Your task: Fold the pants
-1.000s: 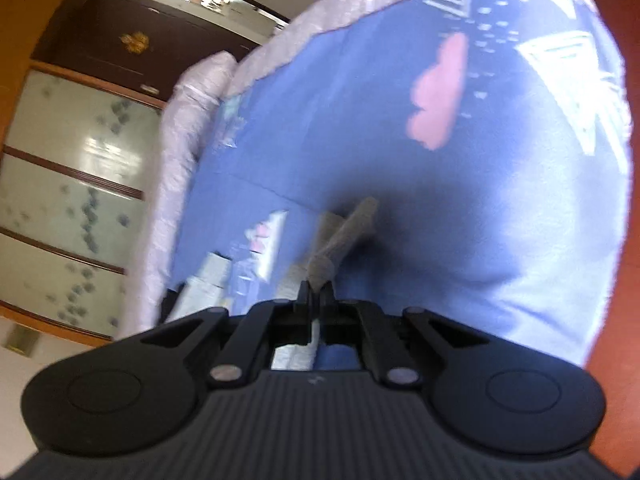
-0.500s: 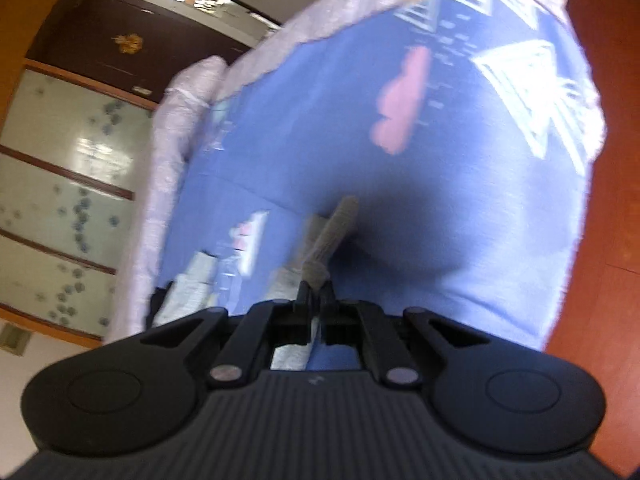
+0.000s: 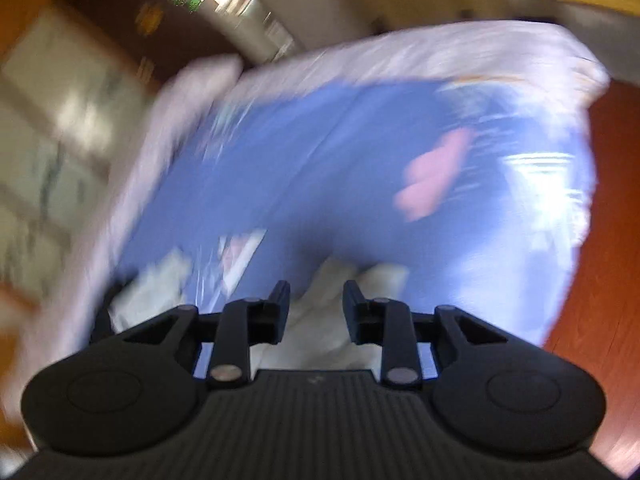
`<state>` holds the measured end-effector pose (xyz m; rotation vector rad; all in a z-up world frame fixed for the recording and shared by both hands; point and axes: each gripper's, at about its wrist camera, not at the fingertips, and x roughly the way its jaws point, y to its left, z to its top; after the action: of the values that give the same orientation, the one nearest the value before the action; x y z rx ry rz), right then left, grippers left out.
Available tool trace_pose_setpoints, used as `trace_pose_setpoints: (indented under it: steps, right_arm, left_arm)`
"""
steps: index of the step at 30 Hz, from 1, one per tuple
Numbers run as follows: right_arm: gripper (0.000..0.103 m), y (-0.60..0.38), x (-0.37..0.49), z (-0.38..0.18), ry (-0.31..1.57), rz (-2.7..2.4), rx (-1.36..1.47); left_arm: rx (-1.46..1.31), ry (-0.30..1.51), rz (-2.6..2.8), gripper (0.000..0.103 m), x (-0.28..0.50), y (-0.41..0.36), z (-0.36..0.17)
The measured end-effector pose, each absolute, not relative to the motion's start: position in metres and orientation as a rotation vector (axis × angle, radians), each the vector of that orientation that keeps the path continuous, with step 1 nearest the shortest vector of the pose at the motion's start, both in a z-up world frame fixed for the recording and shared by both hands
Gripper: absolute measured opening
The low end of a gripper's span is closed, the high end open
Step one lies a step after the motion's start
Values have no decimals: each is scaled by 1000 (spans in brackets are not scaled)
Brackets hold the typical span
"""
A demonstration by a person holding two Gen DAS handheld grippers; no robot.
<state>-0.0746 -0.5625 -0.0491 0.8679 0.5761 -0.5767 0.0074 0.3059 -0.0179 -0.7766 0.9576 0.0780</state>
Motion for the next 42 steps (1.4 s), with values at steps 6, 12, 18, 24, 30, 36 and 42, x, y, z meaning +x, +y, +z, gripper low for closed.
trace_pose_setpoints:
  steps: [6,12,18,24,30,36,42]
  right_arm:
    - [60,-573,-12,-61,710,-649,598]
    - [45,-583,-9,-83,843,-584,551]
    - [11,-569,-29,-66,712,-684,443]
    - [26,-594,-24,-80,738,-829,515]
    - [38,-595,-31,-32,534,-666,757]
    - [48,-550,82,-6,606,-298,849]
    - [56,-515,221,-24,779,-286,922]
  left_arm:
    - [-637,1016,-104,53,37,231,-18]
    - [-544,1110,-184,53,48,173,-39]
    - [-476,1214,-169,53,54,146,-68]
    - [-465,1220,-160,53,55,144,-68]
    - [-546,1107,-155,54,68,171,-34]
    - [-577,1055,-186,56,115,163,-25]
    - [-597,1083,-233,56,145,143,-44]
